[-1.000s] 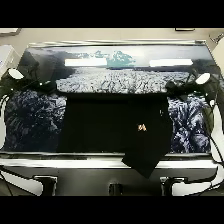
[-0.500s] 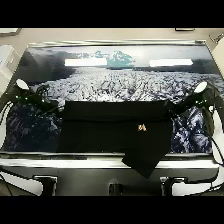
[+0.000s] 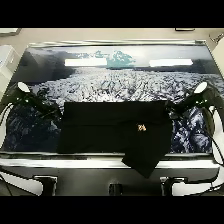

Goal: Fold the clothes and pants, and hang the long-sleeved shirts on hangers.

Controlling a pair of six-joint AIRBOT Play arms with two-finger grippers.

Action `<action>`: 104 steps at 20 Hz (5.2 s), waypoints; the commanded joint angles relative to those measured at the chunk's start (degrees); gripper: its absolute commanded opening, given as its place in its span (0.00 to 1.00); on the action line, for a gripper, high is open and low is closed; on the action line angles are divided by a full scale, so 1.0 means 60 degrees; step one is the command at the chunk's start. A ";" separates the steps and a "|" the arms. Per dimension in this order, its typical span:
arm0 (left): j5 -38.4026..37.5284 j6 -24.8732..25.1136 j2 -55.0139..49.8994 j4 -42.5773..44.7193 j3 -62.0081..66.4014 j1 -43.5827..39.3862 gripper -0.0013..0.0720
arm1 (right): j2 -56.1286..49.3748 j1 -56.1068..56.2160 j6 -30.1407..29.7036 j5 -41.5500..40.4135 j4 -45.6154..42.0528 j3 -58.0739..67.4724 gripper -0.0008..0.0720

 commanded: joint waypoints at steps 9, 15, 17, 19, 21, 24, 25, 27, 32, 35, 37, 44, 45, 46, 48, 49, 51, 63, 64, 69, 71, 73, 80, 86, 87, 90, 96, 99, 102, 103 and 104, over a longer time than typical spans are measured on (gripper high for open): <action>0.0342 0.1377 0.3005 0.0335 -0.5417 0.1872 0.73 | 0.2466 -0.2193 -0.1151 0.1934 -0.1472 -0.1858 0.80; 0.1464 0.2433 0.3625 -0.0448 -0.7843 0.1865 0.69 | 0.2557 -0.2193 -0.1300 0.1832 -0.1228 -0.2645 0.79; 0.1701 0.2503 0.3625 -0.0871 -0.7839 0.1865 0.68 | 0.2557 -0.2193 -0.1333 0.1861 -0.1206 -0.2645 0.78; 0.1858 0.2499 0.3625 -0.1122 -0.7843 0.1858 0.68 | 0.2557 -0.2193 -0.1402 0.1869 -0.1202 -0.2645 0.78; 0.2025 0.2412 0.3625 -0.1144 -0.7843 0.1847 0.51 | 0.2557 -0.2193 -0.1402 0.1869 -0.1202 -0.2645 0.78; 0.2018 0.2361 0.3628 -0.1147 -0.7843 0.1847 0.10 | 0.2557 -0.2193 -0.1479 0.2022 -0.1206 -0.2645 0.78; 0.1883 0.2444 0.3628 -0.1147 -0.7843 0.1847 0.05 | 0.2565 -0.2193 -0.1523 0.2106 -0.1206 -0.2663 0.77; 0.1738 0.2499 0.3628 -0.1147 -0.7843 0.1847 0.05 | 0.2852 -0.2193 -0.1705 0.2091 -0.0973 -0.3173 0.77; 0.1741 0.2499 0.3632 -0.1147 -0.7839 0.1847 0.05 | 0.4462 -0.2193 -0.2390 0.1056 -0.0066 -0.6415 0.78; 0.1738 0.2499 0.3632 -0.1151 -0.7839 0.1847 0.05 | 0.4521 -0.2193 -0.2514 0.0546 0.0259 -0.7439 0.78; 0.1708 0.2499 0.3665 -0.1151 -0.7839 0.1847 0.05 | 0.4521 -0.2193 -0.2550 0.0000 0.0357 -0.7825 0.78; 0.1705 0.2495 0.3694 -0.1151 -0.7839 0.1847 0.05 | 0.4517 -0.2193 -0.2772 -0.1315 0.1836 -0.8921 0.72; 0.1705 0.2495 0.3694 -0.1151 -0.7839 0.1847 0.05 | 0.4513 -0.2193 -0.2765 -0.1413 0.1912 -0.8976 0.71; 0.1705 0.2495 0.3694 -0.1151 -0.7839 0.1847 0.05 | 0.4477 -0.2193 -0.2761 -0.1475 0.1974 -0.8976 0.70; 0.1705 0.2495 0.3694 -0.1151 -0.7839 0.1847 0.05 | 0.4371 -0.2193 -0.2761 -0.1508 0.2044 -0.8976 0.55; 0.1705 0.2495 0.3694 -0.1151 -0.7839 0.1847 0.05 | 0.4350 -0.2193 -0.2761 -0.1504 0.2040 -0.8972 0.23; 0.1701 0.2495 0.3694 -0.1151 -0.7839 0.1847 0.05 | 0.4353 -0.2193 -0.2732 -0.1464 0.2055 -0.8950 0.06; 0.1563 0.1690 0.3432 -0.1435 -0.4379 0.1341 0.05 | 0.2900 -0.1351 -0.2430 -0.0062 0.2065 -0.3038 0.06; 0.1555 0.1574 0.3016 -0.1435 -0.3741 0.1162 0.05 | 0.2368 -0.0984 -0.2430 -0.0222 0.2062 -0.2401 0.06; 0.1122 0.0656 0.0357 -0.1435 -0.0055 0.0546 0.05 | -0.0535 -0.0342 -0.1650 -0.0510 0.2146 0.0845 0.06; 0.0801 0.0248 -0.0823 -0.1439 0.1268 0.0375 0.05 | -0.1253 -0.0328 -0.1606 -0.0703 0.2481 0.1377 0.06; 0.0710 -0.0135 -0.1785 -0.1446 0.2284 0.0189 0.05 | -0.1632 -0.0328 -0.1632 -0.1231 0.2798 0.1402 0.07; 0.0674 -0.0226 -0.2922 -0.1945 0.3366 -0.0153 0.06 | -0.2251 -0.0331 -0.1967 -0.1727 0.3909 0.1402 0.07; -0.1905 -0.0364 -0.2652 -0.1734 0.4561 0.0736 0.92 | -0.1541 -0.1326 -0.1963 -0.0255 0.3475 0.1869 0.81; -0.2095 -0.0605 -0.2506 -0.1479 0.4772 0.1002 0.93 | -0.1384 -0.1836 -0.1861 0.0025 0.3257 0.1869 0.87; -0.2208 -0.1169 -0.1876 -0.1351 0.4889 0.1705 0.93 | -0.1355 -0.3064 -0.1759 0.1086 0.2397 0.1698 0.98; -0.2390 -0.1228 -0.0641 -0.1355 0.4889 0.1483 0.92 | -0.1723 -0.2980 -0.3238 -0.0113 0.3340 -0.0153 0.99; -0.2379 -0.1224 -0.0109 -0.1355 0.4889 0.0922 0.92 | -0.2339 -0.2386 -0.3952 -0.0324 0.4648 -0.0244 0.99; -0.2379 -0.1184 0.0208 -0.1359 0.4889 0.0288 0.92 | -0.2481 -0.1592 -0.4299 -0.1126 0.5453 -0.0240 0.98; -0.2379 -0.1184 0.0240 -0.1359 0.4889 0.0062 0.92 | -0.2481 -0.1348 -0.4288 -0.1341 0.5512 -0.0233 0.93; -0.2371 -0.1180 0.0244 -0.1355 0.4889 -0.0149 0.92 | -0.2481 -0.1133 -0.4284 -0.1453 0.5508 -0.0233 0.85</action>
